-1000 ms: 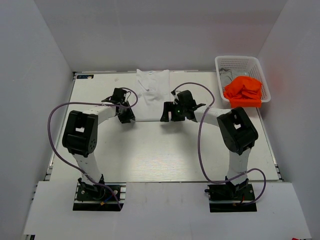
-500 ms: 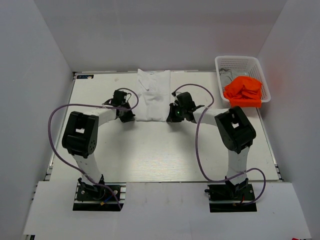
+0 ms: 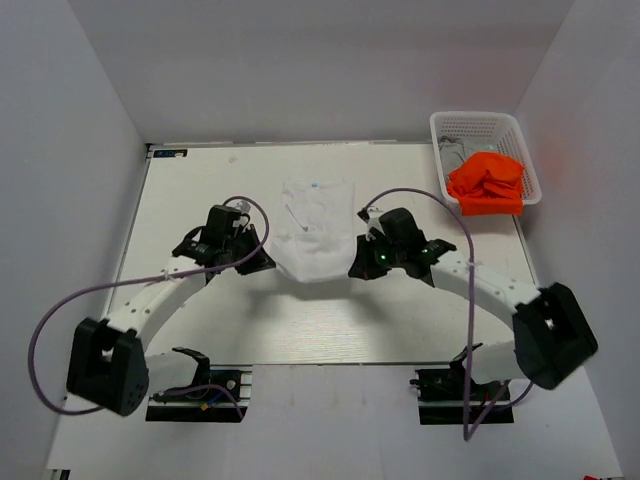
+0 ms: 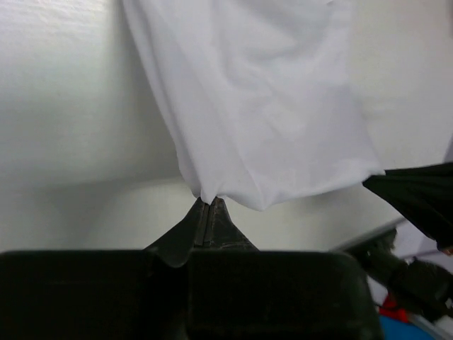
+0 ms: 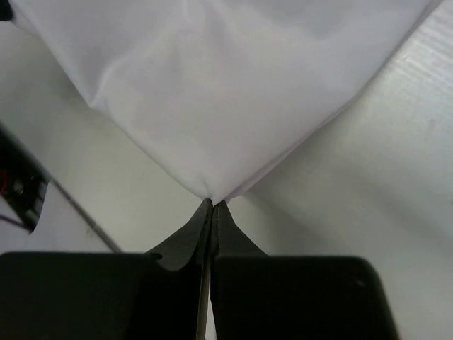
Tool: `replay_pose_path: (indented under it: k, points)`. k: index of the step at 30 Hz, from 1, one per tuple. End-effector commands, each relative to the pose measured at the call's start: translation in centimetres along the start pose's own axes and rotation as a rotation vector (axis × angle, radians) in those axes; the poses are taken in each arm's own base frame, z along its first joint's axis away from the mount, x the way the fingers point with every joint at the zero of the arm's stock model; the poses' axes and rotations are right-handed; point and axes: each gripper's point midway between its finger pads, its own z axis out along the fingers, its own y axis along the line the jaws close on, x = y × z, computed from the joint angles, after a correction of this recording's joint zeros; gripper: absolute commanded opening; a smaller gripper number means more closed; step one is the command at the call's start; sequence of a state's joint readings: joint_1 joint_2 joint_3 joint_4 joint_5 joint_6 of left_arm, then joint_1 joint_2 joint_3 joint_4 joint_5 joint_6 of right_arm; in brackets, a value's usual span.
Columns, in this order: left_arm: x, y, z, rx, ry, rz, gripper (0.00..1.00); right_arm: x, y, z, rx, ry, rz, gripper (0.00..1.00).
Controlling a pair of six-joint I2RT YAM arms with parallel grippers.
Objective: Fold and stack the t-shirts
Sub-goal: Fold the long partially folded tshirt into a neat square
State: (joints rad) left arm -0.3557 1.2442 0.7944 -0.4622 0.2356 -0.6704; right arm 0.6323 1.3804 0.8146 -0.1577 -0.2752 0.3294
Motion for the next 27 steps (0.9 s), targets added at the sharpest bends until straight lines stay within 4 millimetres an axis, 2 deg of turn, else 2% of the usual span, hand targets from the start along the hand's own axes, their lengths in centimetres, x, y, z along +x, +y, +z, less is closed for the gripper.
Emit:
replay_pose_path:
  k: [1,2,3,4,5,6,9,11,12,14,15,17,18,20,21,22,23,24,26,27]
  points:
    - [1.8,-2.1,-4.2,0.063,0.059,0.002,0.0,0.8,2.9,-3.4,-0.089,0.014,-0.033,0.0]
    - [1.2,-3.3,-5.7,0.108,0.014,0.016,0.0,0.4,3.4,-4.1,-0.101,-0.004,-0.04,0.0]
    - [0.7,-3.9,-6.2,0.137,-0.021,0.028,0.0,-0.7,4.1,-5.5,-0.116,-0.058,-0.064,0.0]
    - [0.2,-4.5,-6.8,0.163,-0.053,0.039,0.0,-2.3,4.0,-6.2,-0.083,-0.113,-0.08,0.0]
    - [-0.1,-4.8,-7.0,0.167,-0.079,0.05,0.0,-2.9,4.1,-6.6,-0.076,-0.139,-0.093,0.0]
    - [-1.3,-5.2,-7.5,0.16,-0.122,0.054,0.0,-4.0,4.4,-7.3,-0.076,-0.182,-0.11,0.0]
    - [-3.7,-6.1,-8.7,0.154,-0.215,0.062,0.0,-6.3,4.4,-7.7,-0.044,-0.239,-0.112,0.0]
    - [-4.7,-6.9,-8.5,0.168,-0.233,0.063,0.0,-6.8,3.4,-7.3,-0.001,-0.237,-0.079,0.0]
    - [-5.3,-7.3,-8.3,0.183,-0.251,0.068,0.0,-8.0,3.2,-7.7,0.035,-0.266,-0.074,0.0]
    - [-6.4,-7.7,-7.6,0.179,-0.272,0.068,0.0,-8.7,2.0,-7.0,0.082,-0.267,-0.033,0.0]
    - [-7.2,-7.3,-7.3,0.144,-0.293,0.06,0.0,-9.7,2.0,-7.2,0.088,-0.287,-0.028,0.0]
    - [-9.1,-7.6,-7.2,0.115,-0.346,0.054,0.0,-10.2,1.2,-6.7,0.11,-0.285,0.006,0.0]
    - [-9.5,-7.4,-6.3,0.091,-0.335,0.049,0.0,-10.8,1.3,-6.8,0.109,-0.296,0.006,0.0]
    - [-11.2,-7.2,-6.0,0.051,-0.369,0.036,0.0,-10.8,0.0,-5.8,0.136,-0.264,0.037,0.0]
    - [-11.9,-6.9,-5.1,0.033,-0.362,0.025,0.0,-11.0,-0.8,-5.2,0.153,-0.243,0.058,0.0]
    - [-12.2,-6.8,-4.7,0.02,-0.361,0.023,0.0,-11.1,-0.5,-5.2,0.14,-0.246,0.055,0.0]
    - [-12.7,-6.5,-4.3,-0.005,-0.369,0.018,0.0,-11.1,-1.3,-4.4,0.148,-0.231,0.067,0.0]
    - [-12.8,-6.5,-3.8,-0.014,-0.358,0.017,0.0,-11.8,-1.2,-4.5,0.138,-0.24,0.07,0.0]
    - [-13.4,-5.9,-2.2,-0.055,-0.35,0.01,0.0,-11.9,-2.4,-3.8,0.153,-0.218,0.095,0.0]
    - [-13.6,-5.9,-1.6,-0.061,-0.343,0.009,0.0,-12.7,-2.3,-3.8,0.14,-0.23,0.091,0.0]
